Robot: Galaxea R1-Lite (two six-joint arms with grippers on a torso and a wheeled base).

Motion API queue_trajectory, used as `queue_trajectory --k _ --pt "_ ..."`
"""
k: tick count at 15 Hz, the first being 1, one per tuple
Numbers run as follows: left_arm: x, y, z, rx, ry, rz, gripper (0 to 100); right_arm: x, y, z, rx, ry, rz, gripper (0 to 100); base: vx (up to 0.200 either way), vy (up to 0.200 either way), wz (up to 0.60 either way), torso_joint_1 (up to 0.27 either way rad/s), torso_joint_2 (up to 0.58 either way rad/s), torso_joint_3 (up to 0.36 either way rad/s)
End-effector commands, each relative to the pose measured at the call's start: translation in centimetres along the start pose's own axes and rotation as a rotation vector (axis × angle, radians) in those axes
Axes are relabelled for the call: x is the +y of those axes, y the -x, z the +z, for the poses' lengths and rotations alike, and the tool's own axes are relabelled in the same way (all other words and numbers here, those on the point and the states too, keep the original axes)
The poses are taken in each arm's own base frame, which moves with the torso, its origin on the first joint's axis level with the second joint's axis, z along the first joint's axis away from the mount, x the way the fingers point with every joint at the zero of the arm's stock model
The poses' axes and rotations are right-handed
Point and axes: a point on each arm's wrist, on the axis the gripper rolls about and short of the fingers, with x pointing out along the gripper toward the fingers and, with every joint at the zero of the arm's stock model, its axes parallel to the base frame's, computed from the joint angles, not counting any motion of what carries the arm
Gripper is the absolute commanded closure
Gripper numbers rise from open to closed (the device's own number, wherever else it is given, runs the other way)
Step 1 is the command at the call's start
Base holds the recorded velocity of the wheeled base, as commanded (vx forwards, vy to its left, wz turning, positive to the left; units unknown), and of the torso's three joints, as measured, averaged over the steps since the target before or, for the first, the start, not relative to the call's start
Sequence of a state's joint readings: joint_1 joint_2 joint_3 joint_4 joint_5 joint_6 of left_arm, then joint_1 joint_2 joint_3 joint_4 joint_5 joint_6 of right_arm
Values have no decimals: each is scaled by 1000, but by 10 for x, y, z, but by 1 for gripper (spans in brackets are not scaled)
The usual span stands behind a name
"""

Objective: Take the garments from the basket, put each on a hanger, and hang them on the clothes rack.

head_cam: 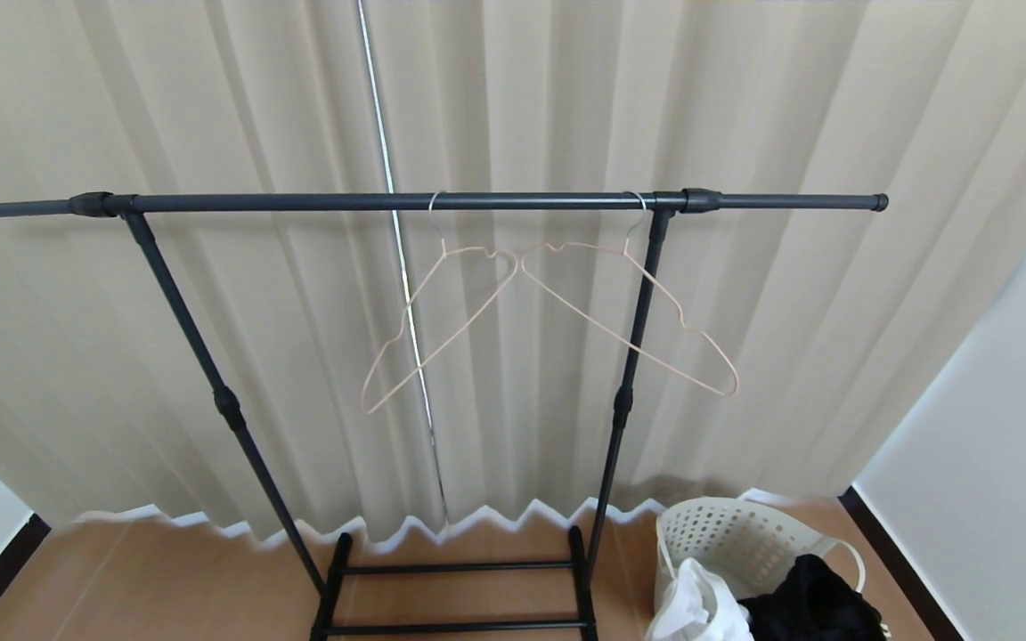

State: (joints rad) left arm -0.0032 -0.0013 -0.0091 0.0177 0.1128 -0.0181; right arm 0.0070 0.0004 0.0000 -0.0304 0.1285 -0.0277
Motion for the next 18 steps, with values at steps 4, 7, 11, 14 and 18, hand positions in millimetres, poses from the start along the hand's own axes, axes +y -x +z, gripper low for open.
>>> queue_trajectory --k 4,7,11,14,18 --pt "0 0 0 0 -6 2 0 0 0 0 -1 3 3 0 0 0 0 -146 350 200" --pt "0 0 0 2 -3 2 0 0 0 0 -1 8 3 0 0 0 0 -149 364 217" --pt "0 0 0 2 -3 2 0 0 0 0 -1 8 4 0 0 0 0 -156 400 242" --pt "0 0 0 2 -1 2 0 0 0 0 -1 8 3 0 0 0 0 -190 518 323" --pt "0 0 0 0 -1 2 0 0 0 0 -1 5 3 0 0 0 0 -189 546 348"
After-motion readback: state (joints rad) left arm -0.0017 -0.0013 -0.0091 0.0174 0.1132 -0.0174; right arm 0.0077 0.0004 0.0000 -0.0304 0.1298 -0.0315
